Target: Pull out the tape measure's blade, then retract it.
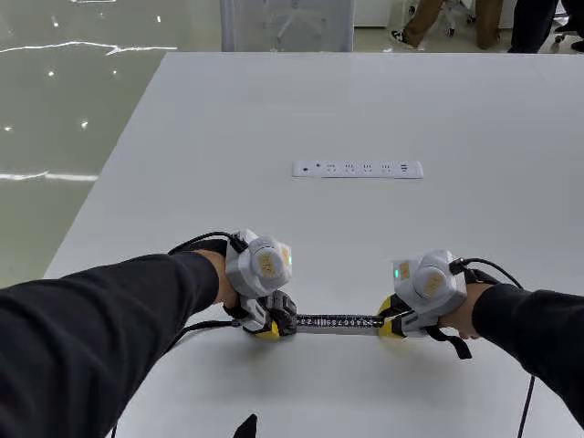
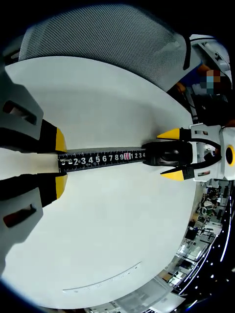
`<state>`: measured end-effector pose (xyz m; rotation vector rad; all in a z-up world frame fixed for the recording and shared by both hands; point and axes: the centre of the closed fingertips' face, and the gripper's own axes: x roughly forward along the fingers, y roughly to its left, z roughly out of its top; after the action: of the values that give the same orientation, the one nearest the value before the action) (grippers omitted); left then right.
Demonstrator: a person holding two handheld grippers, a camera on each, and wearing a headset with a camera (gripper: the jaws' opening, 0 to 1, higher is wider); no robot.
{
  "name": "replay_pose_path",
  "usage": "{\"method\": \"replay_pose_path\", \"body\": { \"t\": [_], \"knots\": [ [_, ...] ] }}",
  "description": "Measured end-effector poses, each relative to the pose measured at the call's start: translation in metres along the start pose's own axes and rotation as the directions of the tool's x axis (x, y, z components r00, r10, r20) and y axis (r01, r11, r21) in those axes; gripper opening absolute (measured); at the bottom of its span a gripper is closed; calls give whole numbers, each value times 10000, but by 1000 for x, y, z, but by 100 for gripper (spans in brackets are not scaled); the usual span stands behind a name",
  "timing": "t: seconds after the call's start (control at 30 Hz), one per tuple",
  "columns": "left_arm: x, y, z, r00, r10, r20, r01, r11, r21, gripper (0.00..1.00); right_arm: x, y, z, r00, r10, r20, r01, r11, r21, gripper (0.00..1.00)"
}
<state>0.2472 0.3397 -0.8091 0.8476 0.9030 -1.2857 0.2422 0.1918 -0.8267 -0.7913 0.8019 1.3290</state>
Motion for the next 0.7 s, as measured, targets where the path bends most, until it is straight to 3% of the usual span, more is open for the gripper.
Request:
{"method": "replay_pose_path", "body": {
  "t": [0.7],
  "knots": [
    [1, 1, 0, 10000, 3, -19, -3, 10000, 0, 39, -21, -4, -34, 9992, -33, -411, 43, 9997, 234, 10]
  ]
}}
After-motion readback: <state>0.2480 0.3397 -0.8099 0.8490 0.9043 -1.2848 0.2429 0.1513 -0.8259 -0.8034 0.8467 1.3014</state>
